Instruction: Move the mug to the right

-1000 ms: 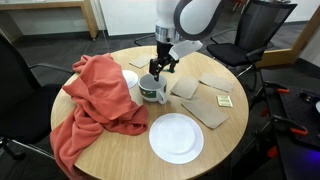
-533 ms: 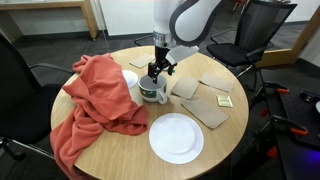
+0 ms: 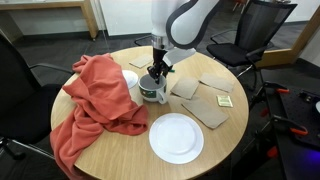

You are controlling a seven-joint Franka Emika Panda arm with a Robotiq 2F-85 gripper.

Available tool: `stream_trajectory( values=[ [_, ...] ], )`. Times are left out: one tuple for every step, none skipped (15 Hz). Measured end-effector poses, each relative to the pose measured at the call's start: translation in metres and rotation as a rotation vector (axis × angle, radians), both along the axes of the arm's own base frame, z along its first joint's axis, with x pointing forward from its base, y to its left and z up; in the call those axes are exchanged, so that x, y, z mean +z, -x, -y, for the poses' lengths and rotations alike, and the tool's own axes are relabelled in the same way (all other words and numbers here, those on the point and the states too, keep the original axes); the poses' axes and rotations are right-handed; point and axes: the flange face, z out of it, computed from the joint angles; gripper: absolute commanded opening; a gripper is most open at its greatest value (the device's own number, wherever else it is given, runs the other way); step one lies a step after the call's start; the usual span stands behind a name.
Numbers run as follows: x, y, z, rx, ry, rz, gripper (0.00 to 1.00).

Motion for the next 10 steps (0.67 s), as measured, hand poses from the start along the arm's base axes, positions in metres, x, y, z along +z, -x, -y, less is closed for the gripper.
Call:
stream_trajectory(
  values=[
    [-0.0001,-0.0008,-0.0001,-0.005,0.000,0.001,0.05],
    [-0.0001,-0.0017,-0.0002,-0.007,-0.001,0.003,0.00],
    [-0.0002,-0.0025,-0.0003,-0.007,-0.001,0.004,0.00],
    [-0.0005,-0.0027,-0.0006,-0.007,-0.001,0.002,0.01],
    [-0.0003,-0.0030,-0.0012,-0.008,-0.002,0.003,0.02],
    [0.0000,-0.0038,-0.0008,-0.009,-0.002,0.004,0.02],
    [-0.0002,-0.0037,-0.0010,-0.009,-0.002,0.003,0.03],
    [-0.0002,-0.0037,-0.0007,-0.010,-0.002,0.003,0.03],
    [-0.0002,-0.0038,-0.0006,-0.010,-0.002,0.003,0.03],
    [-0.0001,-0.0038,0.0000,-0.011,-0.001,0.003,0.03]
  ],
)
